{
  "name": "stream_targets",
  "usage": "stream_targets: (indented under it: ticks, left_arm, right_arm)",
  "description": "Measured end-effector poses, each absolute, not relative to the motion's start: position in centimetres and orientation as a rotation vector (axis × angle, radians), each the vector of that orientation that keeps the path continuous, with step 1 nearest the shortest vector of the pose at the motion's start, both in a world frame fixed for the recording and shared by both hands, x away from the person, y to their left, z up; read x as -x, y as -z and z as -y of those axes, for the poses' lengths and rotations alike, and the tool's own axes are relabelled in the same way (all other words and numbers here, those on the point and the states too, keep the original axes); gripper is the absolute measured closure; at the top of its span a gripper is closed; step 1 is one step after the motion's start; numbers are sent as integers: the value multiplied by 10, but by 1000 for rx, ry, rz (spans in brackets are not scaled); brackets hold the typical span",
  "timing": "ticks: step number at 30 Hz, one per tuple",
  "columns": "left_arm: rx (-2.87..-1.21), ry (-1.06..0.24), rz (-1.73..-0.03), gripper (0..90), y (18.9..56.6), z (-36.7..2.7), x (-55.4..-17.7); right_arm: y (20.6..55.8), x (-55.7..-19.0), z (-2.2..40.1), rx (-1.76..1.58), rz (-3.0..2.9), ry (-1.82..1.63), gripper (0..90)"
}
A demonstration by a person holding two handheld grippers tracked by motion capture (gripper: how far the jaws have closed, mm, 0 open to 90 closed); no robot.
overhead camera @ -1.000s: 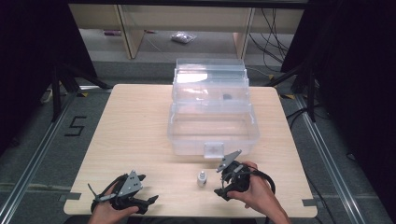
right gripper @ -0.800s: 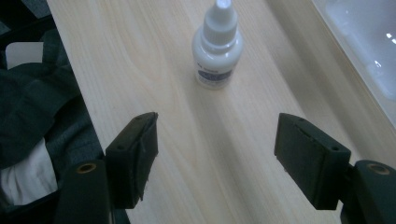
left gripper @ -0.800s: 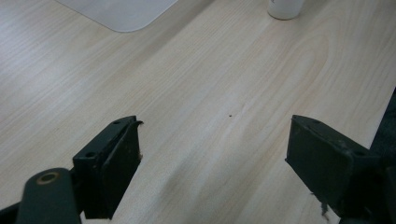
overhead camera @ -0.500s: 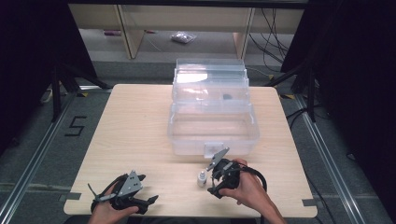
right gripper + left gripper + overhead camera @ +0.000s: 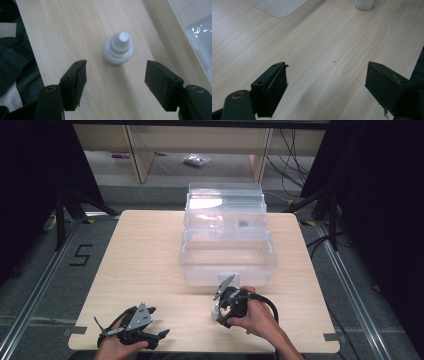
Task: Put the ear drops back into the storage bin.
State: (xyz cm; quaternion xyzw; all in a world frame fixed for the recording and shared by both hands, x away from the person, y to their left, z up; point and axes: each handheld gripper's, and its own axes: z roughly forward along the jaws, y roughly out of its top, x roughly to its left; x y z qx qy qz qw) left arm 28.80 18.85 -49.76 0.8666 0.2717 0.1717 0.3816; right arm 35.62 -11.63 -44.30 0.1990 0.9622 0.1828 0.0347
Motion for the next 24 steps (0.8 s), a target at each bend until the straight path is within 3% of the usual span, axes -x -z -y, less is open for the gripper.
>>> stream_targets:
  ticks: [24]
  left_arm:
    - [-2207,-435,-706,171,498,-188,-287]
  right_arm:
    - [448,-365,94,-627,-2993,-419,424]
